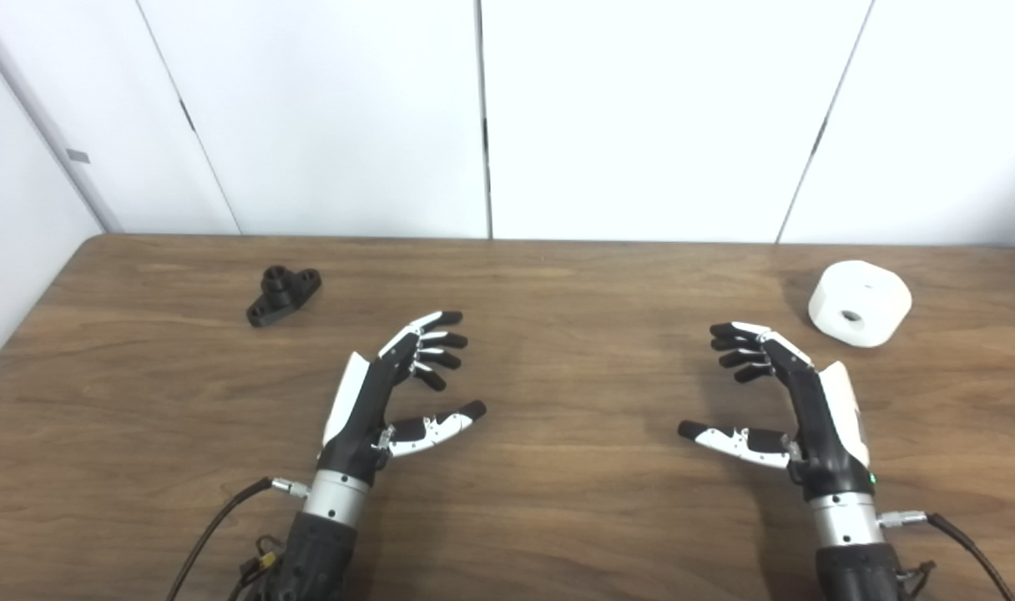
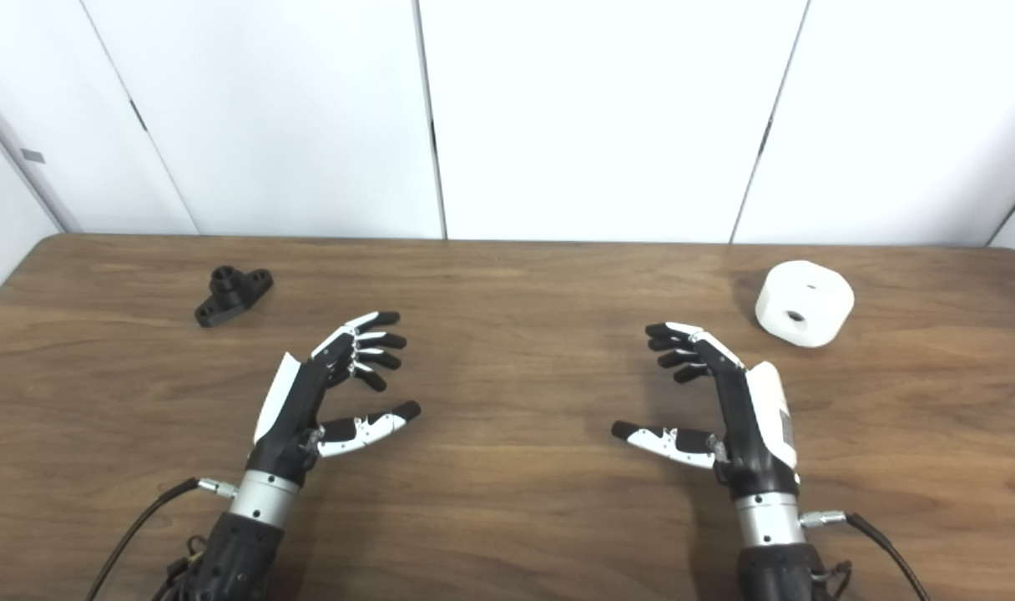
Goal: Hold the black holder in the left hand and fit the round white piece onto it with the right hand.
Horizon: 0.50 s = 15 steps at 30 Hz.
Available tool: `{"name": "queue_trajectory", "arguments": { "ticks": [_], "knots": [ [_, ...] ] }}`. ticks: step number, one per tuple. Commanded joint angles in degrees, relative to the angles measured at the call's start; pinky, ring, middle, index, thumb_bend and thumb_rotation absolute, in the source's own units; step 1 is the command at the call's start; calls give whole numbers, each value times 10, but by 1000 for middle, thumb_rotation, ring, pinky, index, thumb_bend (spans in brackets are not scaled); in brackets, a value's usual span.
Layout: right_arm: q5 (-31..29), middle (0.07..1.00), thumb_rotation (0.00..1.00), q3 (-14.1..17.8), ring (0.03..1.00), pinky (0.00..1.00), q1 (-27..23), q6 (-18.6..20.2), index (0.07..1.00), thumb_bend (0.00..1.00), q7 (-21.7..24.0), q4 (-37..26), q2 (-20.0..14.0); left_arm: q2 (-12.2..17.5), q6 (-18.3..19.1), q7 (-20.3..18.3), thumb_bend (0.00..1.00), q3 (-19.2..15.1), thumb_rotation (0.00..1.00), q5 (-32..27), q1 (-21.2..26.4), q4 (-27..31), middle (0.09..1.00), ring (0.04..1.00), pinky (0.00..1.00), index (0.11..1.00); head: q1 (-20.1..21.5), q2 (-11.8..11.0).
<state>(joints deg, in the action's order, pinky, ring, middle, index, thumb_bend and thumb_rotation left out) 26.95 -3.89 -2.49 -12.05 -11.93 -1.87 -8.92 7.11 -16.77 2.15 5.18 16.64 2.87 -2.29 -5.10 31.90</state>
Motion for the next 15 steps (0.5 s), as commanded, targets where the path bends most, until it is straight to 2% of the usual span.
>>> {"name": "queue_trajectory", "arguments": {
  "ticks": [1,10,15],
  "knots": [
    [1,677,0,6,624,541,1,-25,701,692,-5,6,-14,-14,-13,7,642,11,0,4,-19,-17,717,649,516,852,1,1],
    [1,676,0,6,621,540,1,-26,702,700,-6,7,-14,-14,-17,4,648,10,0,-5,-17,-22,713,650,509,855,0,2],
    [0,674,0,7,620,535,4,-20,703,696,-1,-1,-16,-16,-11,3,640,13,0,-3,-19,-16,713,648,507,839,-25,1]
  ]
}}
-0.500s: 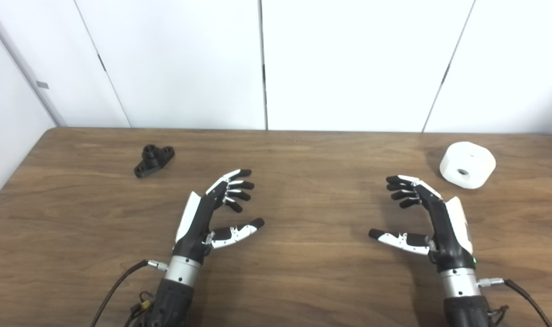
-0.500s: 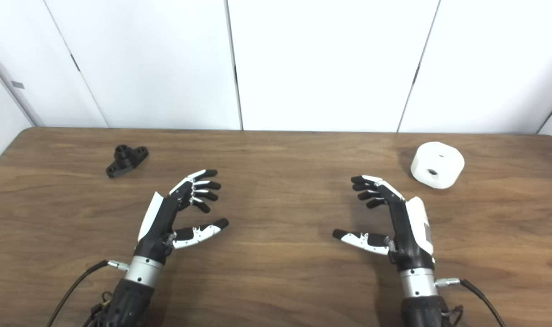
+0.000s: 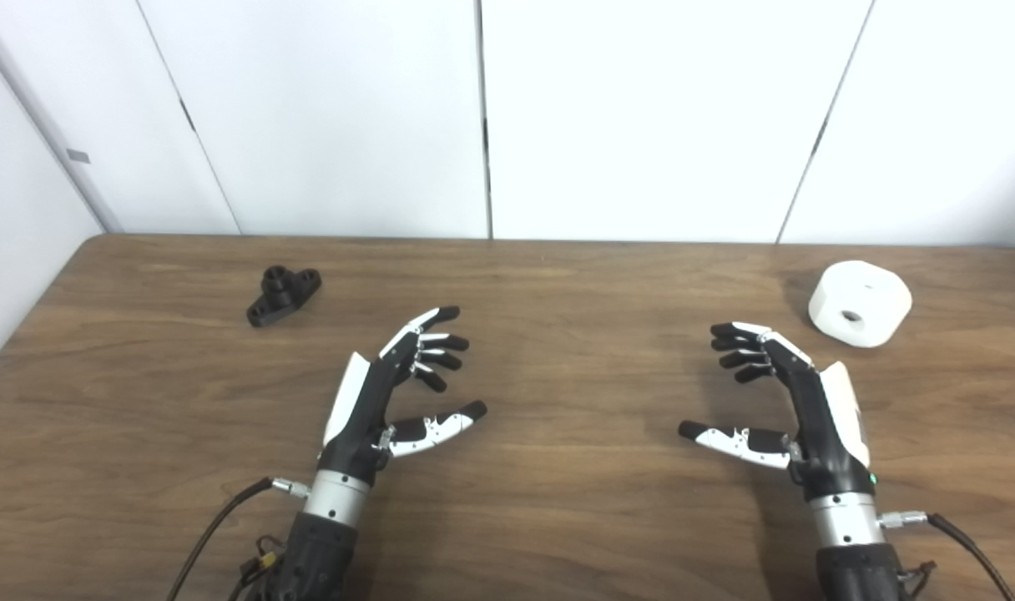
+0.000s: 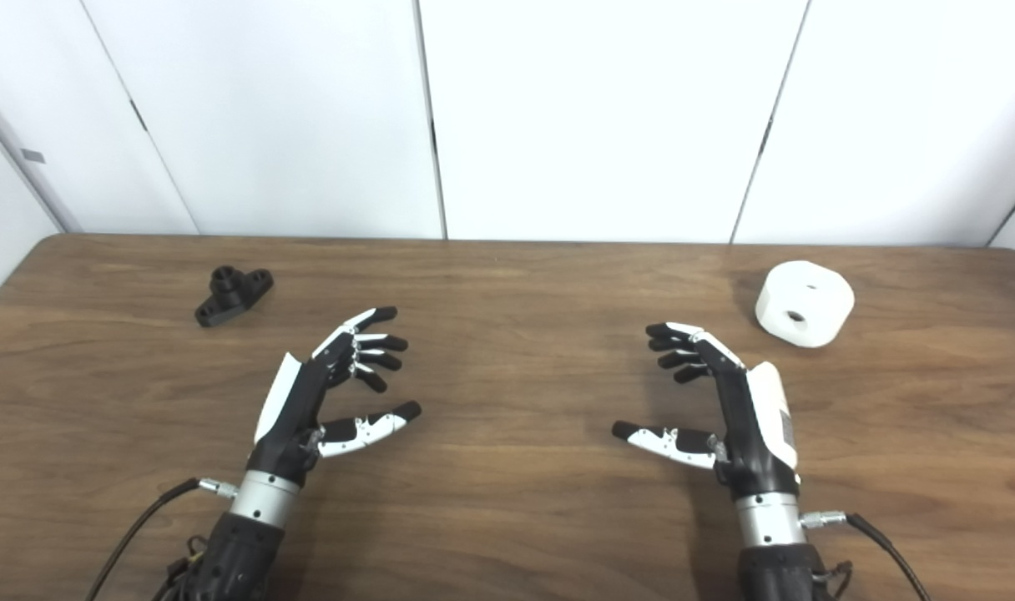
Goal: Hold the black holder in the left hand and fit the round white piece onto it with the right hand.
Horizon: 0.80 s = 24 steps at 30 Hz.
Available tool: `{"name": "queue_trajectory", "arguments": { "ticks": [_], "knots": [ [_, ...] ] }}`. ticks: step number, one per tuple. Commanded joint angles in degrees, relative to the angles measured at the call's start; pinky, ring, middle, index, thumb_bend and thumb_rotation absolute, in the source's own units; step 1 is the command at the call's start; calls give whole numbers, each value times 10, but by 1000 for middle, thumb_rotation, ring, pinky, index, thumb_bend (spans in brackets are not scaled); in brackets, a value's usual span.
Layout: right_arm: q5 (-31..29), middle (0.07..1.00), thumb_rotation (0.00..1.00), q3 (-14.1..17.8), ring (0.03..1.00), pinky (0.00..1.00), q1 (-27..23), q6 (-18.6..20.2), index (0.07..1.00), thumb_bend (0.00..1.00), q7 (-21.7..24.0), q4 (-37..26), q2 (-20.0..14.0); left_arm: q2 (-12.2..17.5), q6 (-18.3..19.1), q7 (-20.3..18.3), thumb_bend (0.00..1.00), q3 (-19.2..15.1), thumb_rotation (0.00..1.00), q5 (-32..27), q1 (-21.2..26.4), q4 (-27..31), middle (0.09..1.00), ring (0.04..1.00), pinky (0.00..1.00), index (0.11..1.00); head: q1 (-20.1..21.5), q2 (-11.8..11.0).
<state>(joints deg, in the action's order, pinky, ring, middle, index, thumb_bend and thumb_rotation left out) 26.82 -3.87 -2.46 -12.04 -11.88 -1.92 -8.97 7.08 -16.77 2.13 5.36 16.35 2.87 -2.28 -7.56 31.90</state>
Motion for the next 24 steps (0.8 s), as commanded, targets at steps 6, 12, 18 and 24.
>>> {"name": "queue_trajectory", "arguments": {
  "ticks": [6,12,18,24],
  "knots": [
    [-19,682,0,17,626,529,3,-52,712,689,0,19,-37,-33,0,14,653,21,0,19,-17,-23,724,652,496,822,-102,-16],
    [-29,690,0,28,633,529,3,-58,717,688,2,23,-44,-52,-17,42,651,30,0,50,-7,-63,712,639,495,802,-171,-49],
    [-8,677,0,29,617,515,2,-52,704,667,-3,24,-47,-55,-15,59,647,40,46,71,2,-87,716,662,532,793,-184,-62],
    [-11,668,0,29,610,507,2,-55,705,647,-3,26,-45,-53,-6,58,643,43,40,71,2,-84,720,671,543,782,-182,-58]
  ]
}}
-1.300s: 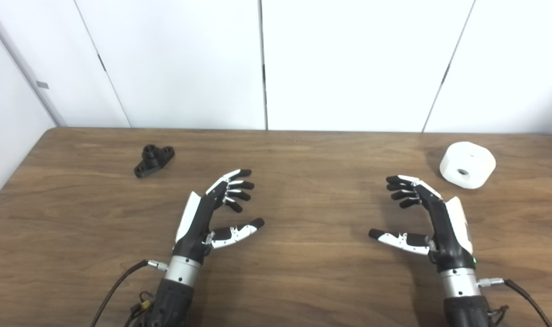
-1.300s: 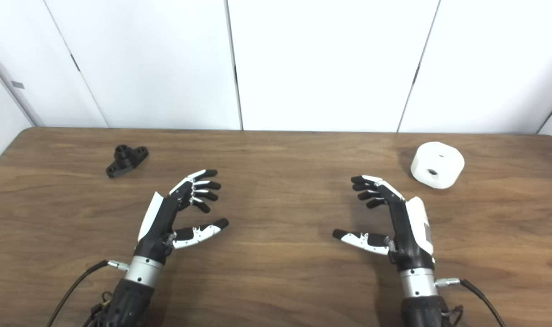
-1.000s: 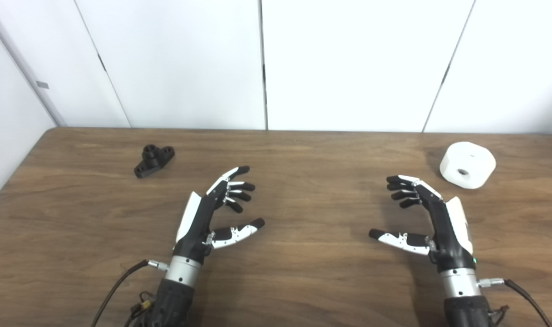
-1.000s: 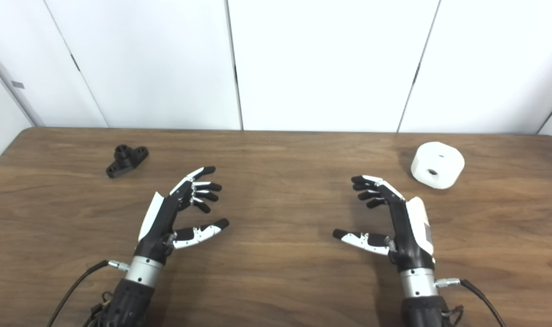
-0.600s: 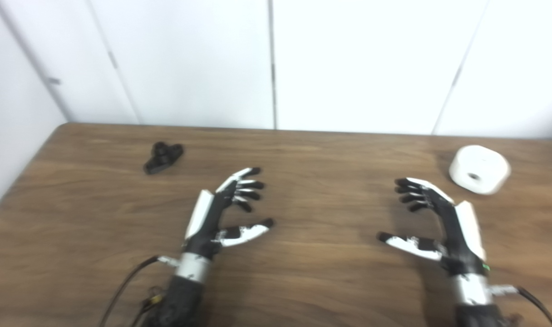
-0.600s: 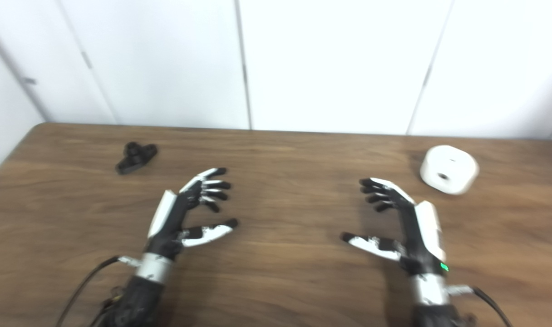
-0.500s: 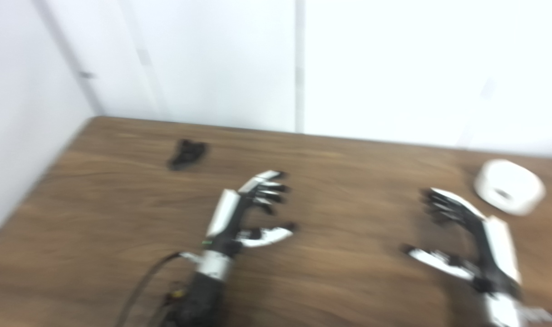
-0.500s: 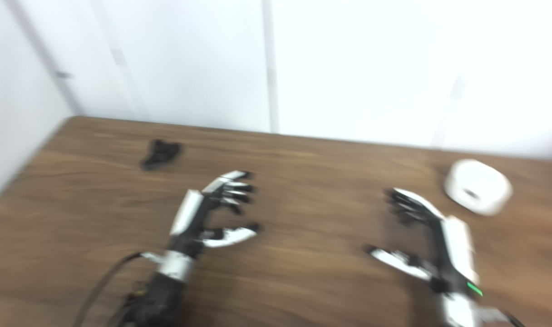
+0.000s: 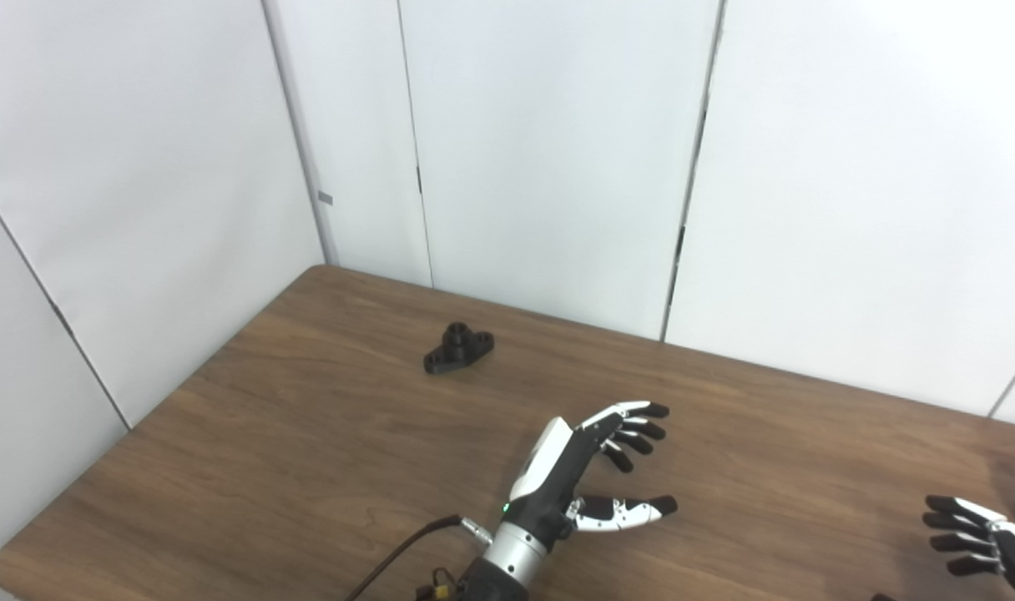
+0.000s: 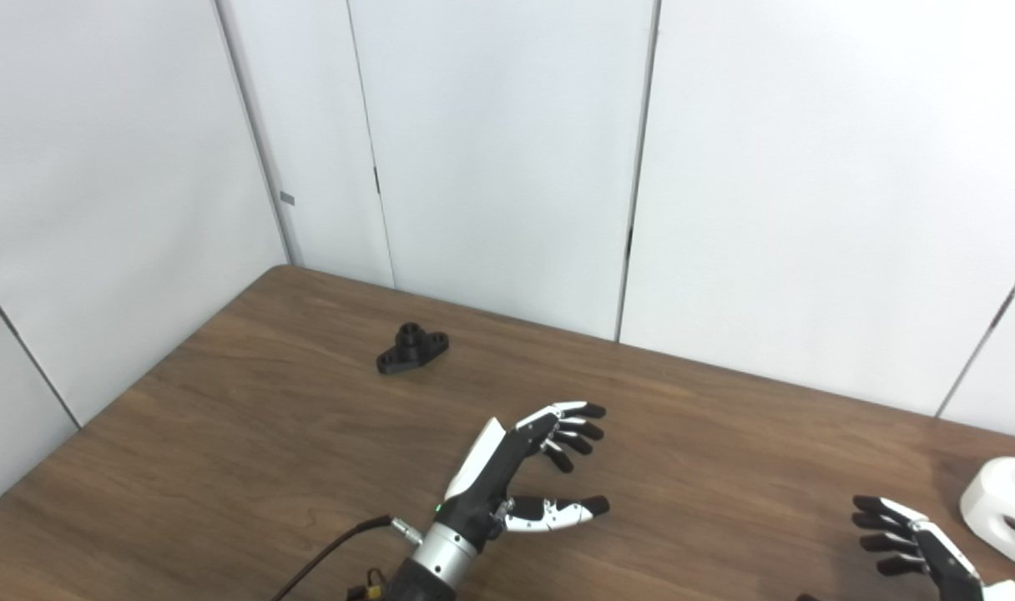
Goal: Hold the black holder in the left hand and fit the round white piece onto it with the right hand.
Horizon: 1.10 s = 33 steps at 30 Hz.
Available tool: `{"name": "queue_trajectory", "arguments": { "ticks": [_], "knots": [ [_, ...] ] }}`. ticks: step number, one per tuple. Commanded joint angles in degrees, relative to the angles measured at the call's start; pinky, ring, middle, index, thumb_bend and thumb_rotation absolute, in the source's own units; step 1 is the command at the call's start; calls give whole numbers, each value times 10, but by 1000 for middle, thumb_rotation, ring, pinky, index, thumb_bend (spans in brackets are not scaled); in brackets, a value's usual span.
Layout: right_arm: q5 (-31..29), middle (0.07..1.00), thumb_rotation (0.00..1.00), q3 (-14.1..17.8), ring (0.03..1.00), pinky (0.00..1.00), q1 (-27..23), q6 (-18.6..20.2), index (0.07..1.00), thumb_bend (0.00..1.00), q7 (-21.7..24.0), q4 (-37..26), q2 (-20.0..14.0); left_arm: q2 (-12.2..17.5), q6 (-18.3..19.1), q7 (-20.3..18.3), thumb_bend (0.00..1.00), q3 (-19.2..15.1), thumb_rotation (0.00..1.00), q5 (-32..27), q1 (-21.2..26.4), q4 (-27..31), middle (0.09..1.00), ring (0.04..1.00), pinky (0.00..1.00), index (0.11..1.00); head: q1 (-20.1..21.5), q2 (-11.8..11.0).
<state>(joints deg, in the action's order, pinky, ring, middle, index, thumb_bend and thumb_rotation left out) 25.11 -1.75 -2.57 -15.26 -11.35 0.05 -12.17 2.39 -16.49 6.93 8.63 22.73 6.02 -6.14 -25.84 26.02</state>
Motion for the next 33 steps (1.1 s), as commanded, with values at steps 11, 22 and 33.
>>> {"name": "queue_trajectory", "arguments": {
  "ticks": [11,22,33],
  "knots": [
    [4,665,0,9,604,493,1,-18,700,639,-5,2,-14,1,-14,-9,668,11,57,-13,-19,-35,718,663,546,724,-2,5],
    [-5,665,0,12,604,486,-4,-15,701,636,1,4,-16,73,53,-112,788,11,56,-47,31,27,690,621,486,673,-4,7],
    [-10,663,0,14,604,496,-4,-24,695,643,2,7,-19,123,107,-113,809,-25,121,-4,58,63,723,689,577,714,-8,10]
  ]
}}
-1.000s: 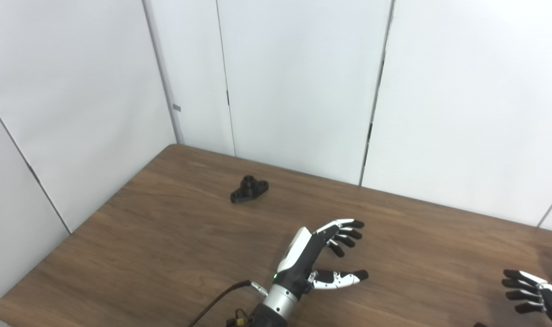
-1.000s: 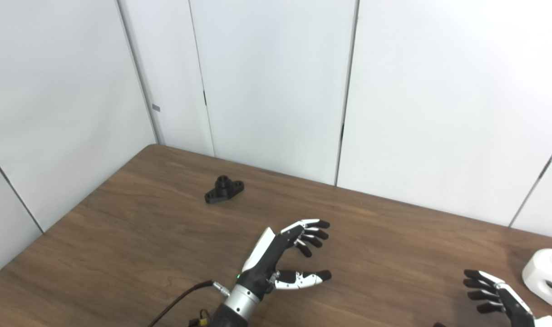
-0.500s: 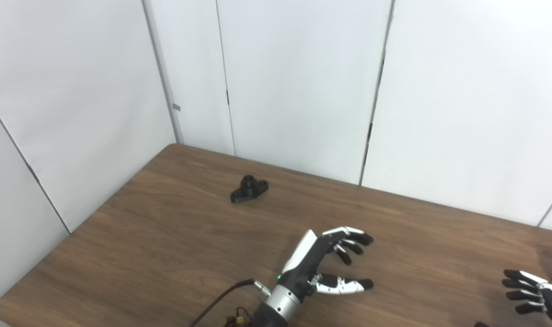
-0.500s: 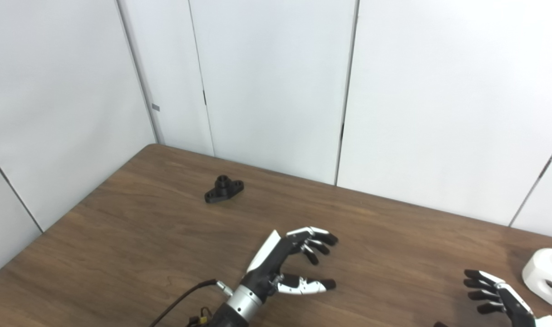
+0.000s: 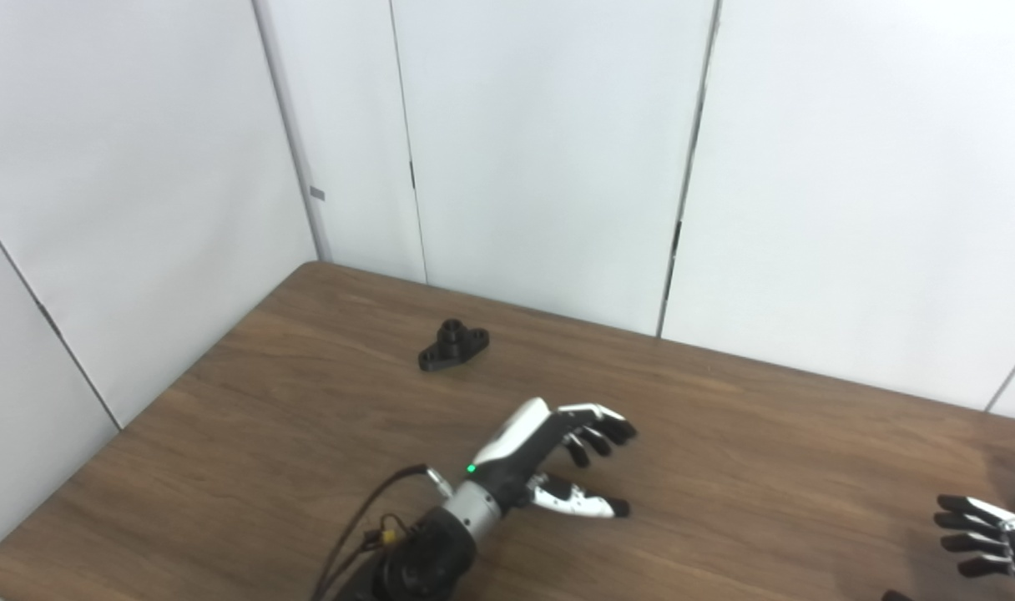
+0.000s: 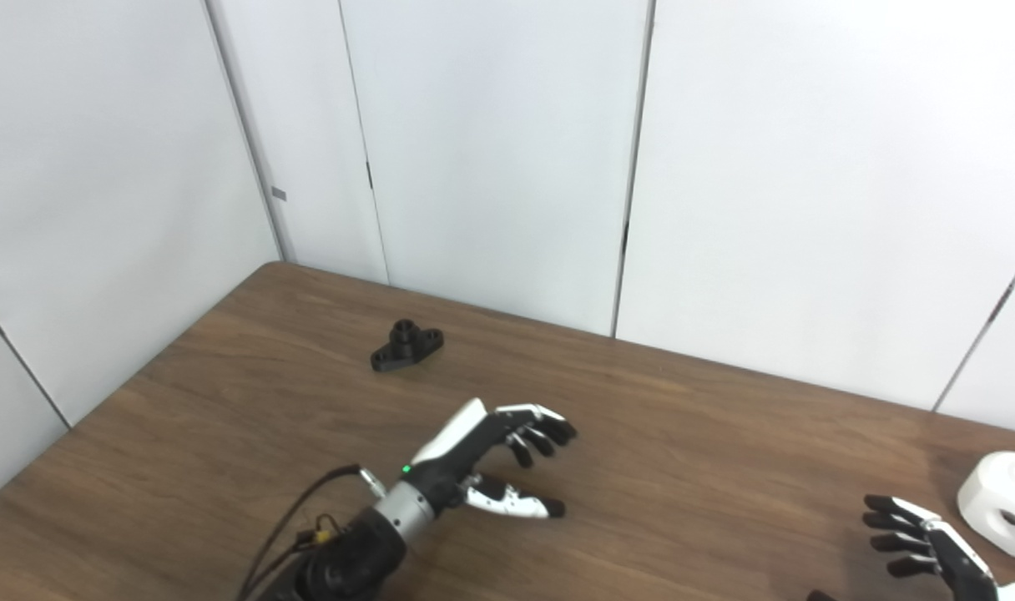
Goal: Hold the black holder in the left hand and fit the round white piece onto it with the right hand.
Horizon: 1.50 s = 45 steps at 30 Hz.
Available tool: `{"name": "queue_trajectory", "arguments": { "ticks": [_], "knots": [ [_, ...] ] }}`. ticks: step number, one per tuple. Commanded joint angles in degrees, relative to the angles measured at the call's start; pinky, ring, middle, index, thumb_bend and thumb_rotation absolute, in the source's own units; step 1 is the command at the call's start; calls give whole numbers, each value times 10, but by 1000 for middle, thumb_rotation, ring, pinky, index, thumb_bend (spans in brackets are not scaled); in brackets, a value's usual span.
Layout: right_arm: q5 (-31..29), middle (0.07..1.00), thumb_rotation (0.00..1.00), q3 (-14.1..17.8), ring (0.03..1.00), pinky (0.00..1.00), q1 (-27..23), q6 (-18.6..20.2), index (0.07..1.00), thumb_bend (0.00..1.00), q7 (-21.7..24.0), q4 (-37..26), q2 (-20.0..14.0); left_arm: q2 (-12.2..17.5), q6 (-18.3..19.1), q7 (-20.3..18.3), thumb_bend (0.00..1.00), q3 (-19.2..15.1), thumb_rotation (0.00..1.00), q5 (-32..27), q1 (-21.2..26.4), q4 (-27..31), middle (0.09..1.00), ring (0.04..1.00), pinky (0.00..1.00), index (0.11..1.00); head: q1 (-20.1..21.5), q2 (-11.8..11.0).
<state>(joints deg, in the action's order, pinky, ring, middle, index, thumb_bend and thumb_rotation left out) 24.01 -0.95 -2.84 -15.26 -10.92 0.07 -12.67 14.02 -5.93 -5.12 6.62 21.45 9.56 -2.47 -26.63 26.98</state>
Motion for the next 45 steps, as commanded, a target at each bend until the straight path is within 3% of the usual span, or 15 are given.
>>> {"name": "queue_trajectory", "arguments": {
  "ticks": [1,3,7,17,23,30,34,37,45],
  "knots": [
    [1,663,0,6,602,492,-2,-24,695,645,-2,7,-14,11,8,9,807,-8,144,15,23,31,729,698,580,721,-1,0],
    [1,662,0,6,602,492,-2,-23,694,647,-2,5,-14,18,25,9,810,-15,182,24,25,42,737,709,587,727,-1,0],
    [1,665,0,5,608,496,-1,-21,697,646,0,4,-14,28,61,4,806,-32,115,26,29,67,770,737,573,736,-2,1],
    [1,661,0,7,601,491,-1,-16,694,654,4,-4,-13,62,72,38,795,-75,86,55,54,77,781,746,651,736,-3,4],
    [1,663,0,8,601,486,0,-12,696,653,7,-7,-12,73,103,49,783,-97,66,84,69,97,758,727,621,727,-3,5],
    [2,662,0,11,602,485,0,-10,696,655,10,-11,-12,81,107,65,799,-130,2,76,90,93,764,732,571,709,-4,8],
    [2,662,0,11,599,480,1,-7,694,655,13,-14,-11,92,107,70,779,-140,24,80,99,84,809,778,581,712,-4,8],
    [2,661,0,12,599,484,1,-10,694,657,13,-12,-12,96,114,79,778,-143,50,92,104,81,822,814,649,705,-4,10],
    [3,663,0,14,596,475,4,0,691,658,18,-24,-9,121,143,106,836,-132,149,160,121,54,899,912,708,714,-4,13]
  ]
}}
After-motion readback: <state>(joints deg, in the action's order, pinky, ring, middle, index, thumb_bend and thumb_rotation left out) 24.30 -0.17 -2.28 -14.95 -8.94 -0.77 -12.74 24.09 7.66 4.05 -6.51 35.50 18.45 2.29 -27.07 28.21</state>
